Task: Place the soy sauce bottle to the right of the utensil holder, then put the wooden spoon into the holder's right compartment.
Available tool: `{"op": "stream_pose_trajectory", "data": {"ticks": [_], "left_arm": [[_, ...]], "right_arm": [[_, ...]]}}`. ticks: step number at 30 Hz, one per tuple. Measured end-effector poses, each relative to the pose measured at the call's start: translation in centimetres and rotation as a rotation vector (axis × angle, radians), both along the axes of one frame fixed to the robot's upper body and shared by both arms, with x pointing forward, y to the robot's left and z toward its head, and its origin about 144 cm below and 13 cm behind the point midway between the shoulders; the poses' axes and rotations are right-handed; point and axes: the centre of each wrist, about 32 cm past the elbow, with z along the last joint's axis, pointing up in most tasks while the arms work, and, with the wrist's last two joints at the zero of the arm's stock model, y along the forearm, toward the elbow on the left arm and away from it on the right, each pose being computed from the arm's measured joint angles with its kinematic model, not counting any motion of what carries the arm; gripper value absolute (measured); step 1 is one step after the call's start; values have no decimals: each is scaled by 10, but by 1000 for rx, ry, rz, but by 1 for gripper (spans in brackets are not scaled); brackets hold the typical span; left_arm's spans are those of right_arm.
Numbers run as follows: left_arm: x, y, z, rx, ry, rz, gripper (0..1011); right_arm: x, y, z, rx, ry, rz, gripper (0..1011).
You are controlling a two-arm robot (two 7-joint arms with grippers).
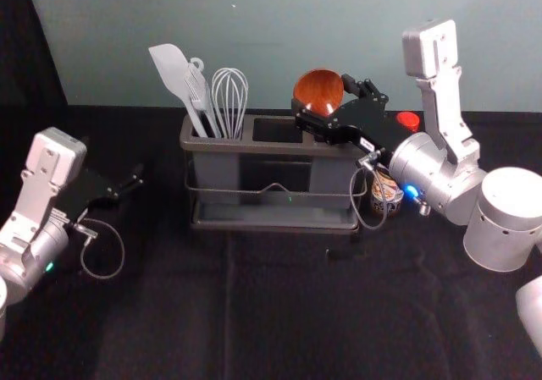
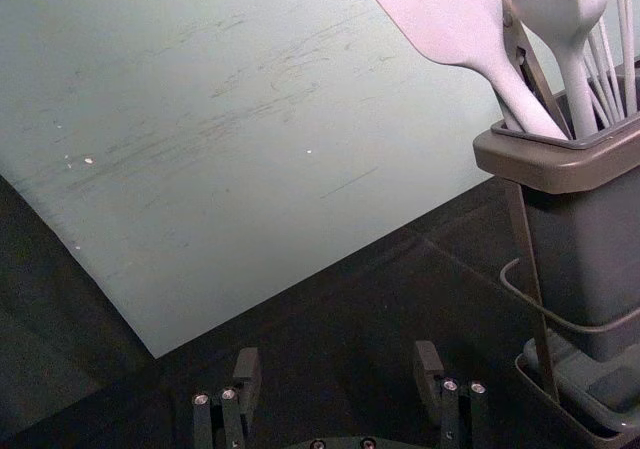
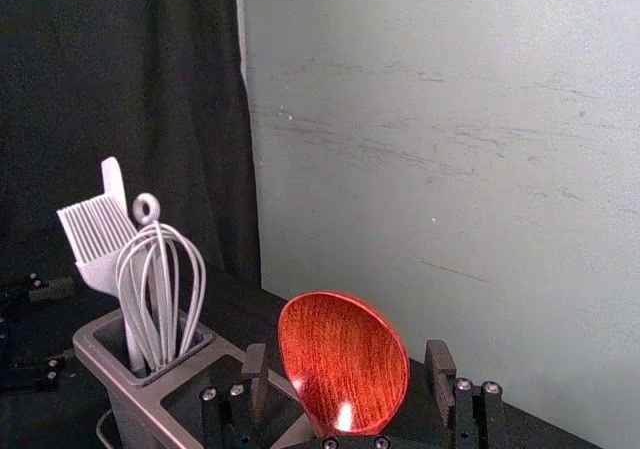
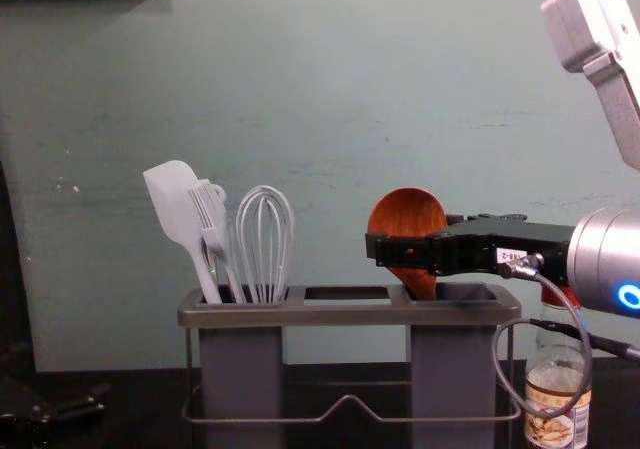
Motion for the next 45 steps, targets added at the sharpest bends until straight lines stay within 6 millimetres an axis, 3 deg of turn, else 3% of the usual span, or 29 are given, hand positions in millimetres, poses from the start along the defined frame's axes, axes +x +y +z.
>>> {"op": "stream_pose_trajectory", "data": {"ticks": [17,27,36,45], "left_arm": [[0,0,0,0,0,0,1005],[0,0,0,0,0,0,1005],[0,0,0,0,0,0,1005],[0,0,0,0,0,0,1005]], "right_arm": [[-26,0,34,21,-88,-21,1003],[-66,-19,51,51,-125,-115,1002],[-106,-52,41,36,-100,-193,1003],[-139,-80,17,-58,-68,-224,1003]]}}
